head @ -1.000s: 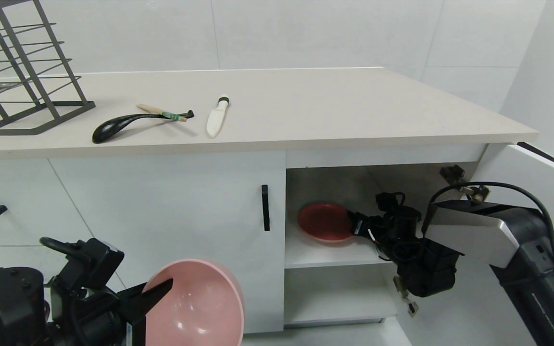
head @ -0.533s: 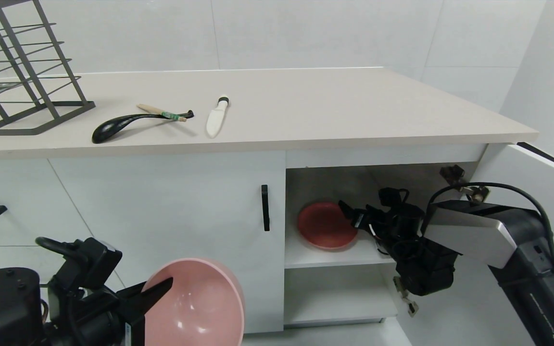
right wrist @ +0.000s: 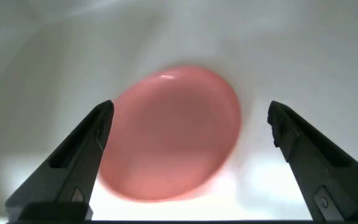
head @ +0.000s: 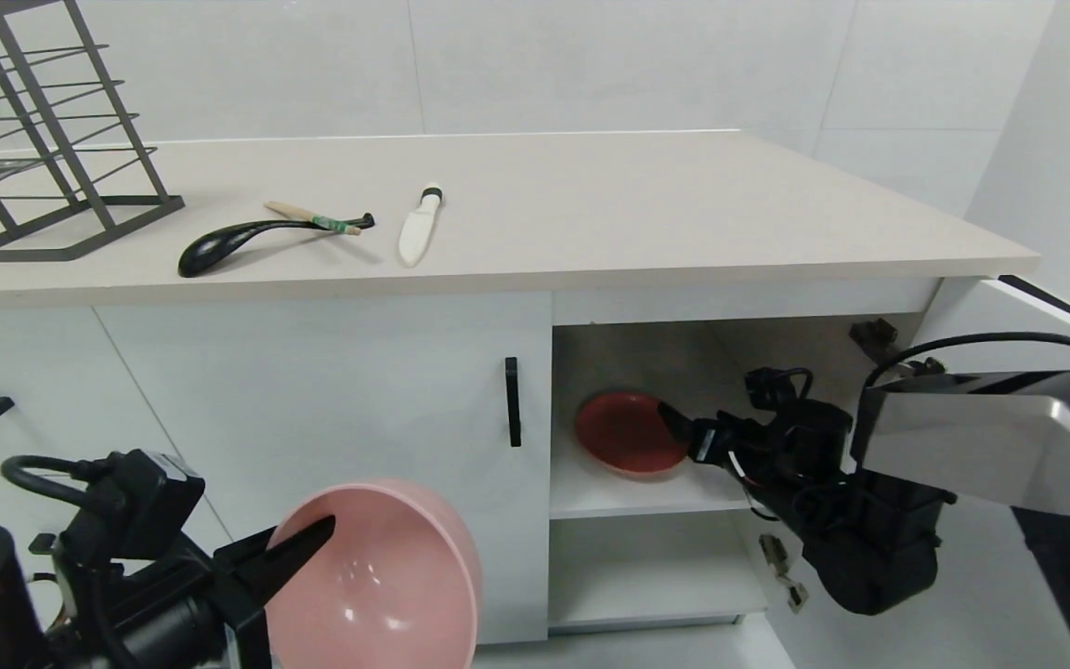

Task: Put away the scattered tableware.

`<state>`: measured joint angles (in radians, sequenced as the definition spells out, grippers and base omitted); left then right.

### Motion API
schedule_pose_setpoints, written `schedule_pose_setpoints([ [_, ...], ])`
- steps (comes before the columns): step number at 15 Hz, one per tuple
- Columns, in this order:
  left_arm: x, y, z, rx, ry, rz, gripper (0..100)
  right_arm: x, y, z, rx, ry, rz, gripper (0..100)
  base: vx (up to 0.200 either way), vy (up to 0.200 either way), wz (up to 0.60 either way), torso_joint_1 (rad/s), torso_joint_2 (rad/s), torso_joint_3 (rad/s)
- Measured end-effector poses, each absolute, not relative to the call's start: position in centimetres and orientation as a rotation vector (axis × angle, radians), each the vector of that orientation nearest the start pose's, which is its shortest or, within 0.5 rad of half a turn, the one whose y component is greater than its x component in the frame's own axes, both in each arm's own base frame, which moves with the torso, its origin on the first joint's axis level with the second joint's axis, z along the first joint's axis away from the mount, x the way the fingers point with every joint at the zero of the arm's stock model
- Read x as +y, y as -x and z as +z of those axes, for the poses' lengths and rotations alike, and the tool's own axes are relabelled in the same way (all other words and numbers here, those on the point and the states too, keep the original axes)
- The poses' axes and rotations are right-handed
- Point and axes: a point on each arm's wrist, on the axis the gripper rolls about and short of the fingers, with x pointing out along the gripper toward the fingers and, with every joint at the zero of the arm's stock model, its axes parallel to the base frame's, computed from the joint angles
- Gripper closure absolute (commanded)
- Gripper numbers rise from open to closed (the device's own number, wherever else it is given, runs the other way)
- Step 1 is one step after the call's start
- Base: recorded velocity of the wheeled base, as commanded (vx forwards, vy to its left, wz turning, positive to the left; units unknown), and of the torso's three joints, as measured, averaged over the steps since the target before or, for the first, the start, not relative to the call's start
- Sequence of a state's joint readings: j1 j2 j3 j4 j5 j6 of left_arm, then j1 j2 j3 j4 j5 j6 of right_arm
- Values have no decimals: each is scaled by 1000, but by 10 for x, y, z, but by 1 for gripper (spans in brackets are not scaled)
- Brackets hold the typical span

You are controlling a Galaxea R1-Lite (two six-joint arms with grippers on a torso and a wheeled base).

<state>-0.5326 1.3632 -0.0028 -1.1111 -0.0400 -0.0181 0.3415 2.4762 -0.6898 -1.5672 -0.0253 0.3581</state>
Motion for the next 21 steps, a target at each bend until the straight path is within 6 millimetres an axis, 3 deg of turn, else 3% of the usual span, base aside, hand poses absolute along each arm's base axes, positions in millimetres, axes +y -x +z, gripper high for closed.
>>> schedule_pose_setpoints([
  [3,-81,-126,117,173,-192,-619,100,121,-305,25,259,-291,307,0,0,0,0,0,0,0],
  [6,-91,-127,122,135,-230,-665,100,107,-254,59,249,-217,334,0,0,0,0,0,0,0],
  [9,-101,-135,130,105,-227,-683,100,98,-216,85,205,-201,369,0,0,0,0,0,0,0],
  [12,-127,-146,133,96,-235,-749,100,95,-180,97,194,-198,430,0,0,0,0,0,0,0],
  [21,-223,-186,120,13,-268,-673,100,90,-163,114,117,-218,456,0,0,0,0,0,0,0],
])
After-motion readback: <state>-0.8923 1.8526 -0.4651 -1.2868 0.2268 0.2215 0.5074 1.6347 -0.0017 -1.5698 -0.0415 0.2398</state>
